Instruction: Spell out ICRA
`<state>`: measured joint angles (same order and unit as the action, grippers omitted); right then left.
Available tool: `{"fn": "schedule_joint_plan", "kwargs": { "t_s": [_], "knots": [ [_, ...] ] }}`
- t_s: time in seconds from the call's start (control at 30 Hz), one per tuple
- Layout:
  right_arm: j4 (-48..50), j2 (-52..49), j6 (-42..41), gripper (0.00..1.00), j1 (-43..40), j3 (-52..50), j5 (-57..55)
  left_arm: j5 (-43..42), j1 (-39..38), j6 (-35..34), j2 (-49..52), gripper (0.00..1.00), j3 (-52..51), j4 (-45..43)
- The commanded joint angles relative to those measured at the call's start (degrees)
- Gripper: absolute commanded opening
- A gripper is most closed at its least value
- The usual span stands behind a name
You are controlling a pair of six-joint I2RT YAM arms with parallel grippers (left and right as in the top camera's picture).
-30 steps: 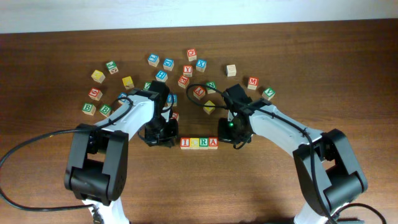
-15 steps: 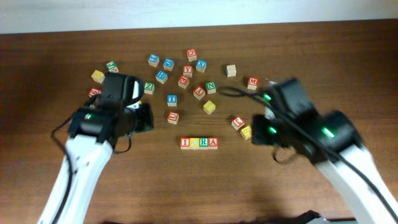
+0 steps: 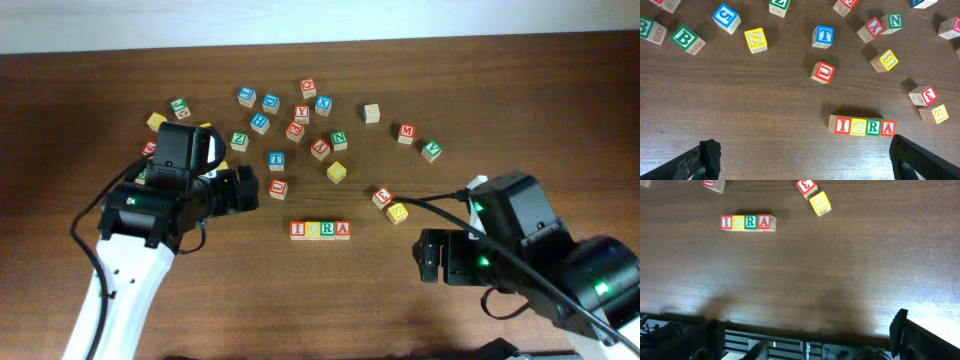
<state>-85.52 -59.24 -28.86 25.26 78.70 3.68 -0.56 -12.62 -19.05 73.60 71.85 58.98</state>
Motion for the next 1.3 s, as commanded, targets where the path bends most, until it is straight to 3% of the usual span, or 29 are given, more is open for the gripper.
{"fn": "schedule_joint_plan", "kwargs": {
  "t_s": [0.0, 0.23, 0.47, 0.57, 0.67, 0.83, 1.07, 1.27],
  "knots": [
    [-0.83, -2.64, 0.50, 0.98, -0.15, 0.50, -0.07, 0.83, 0.15, 0.28, 0.04, 0.99, 0.50, 0.07],
    [-0.20, -11.10, -0.37, 0.98, -0.15, 0.50, 0.33, 0.83, 0.15, 0.28, 0.04, 0.99, 0.50, 0.09],
    [7.37, -12.39, -0.33, 0.98, -0.15, 0.42, 0.81, 0.81, 0.15, 0.28, 0.04, 0.99, 0.50, 0.07],
    [10.38, -11.32, -0.20, 0.98, -0.17, 0.33, 0.70, 0.83, 0.15, 0.28, 0.04, 0.99, 0.50, 0.07],
    [14.21, -7.65, 7.50, 0.98, -0.74, 0.33, 0.57, 0.83, 0.15, 0.31, 0.04, 0.99, 0.50, 0.09],
    [15.19, -1.53, 9.16, 0.98, -9.20, -1.38, 0.81, 0.83, 0.15, 0.28, 0.04, 1.00, 0.50, 0.07],
    [30.10, 15.93, 10.62, 0.98, -18.97, -21.11, 1.20, 0.83, 0.15, 0.28, 0.04, 0.99, 0.50, 0.07],
    [53.18, 35.39, 10.67, 0.98, -21.59, -47.19, 3.39, 0.83, 0.15, 0.28, 0.04, 0.99, 0.50, 0.09]
  ]
}}
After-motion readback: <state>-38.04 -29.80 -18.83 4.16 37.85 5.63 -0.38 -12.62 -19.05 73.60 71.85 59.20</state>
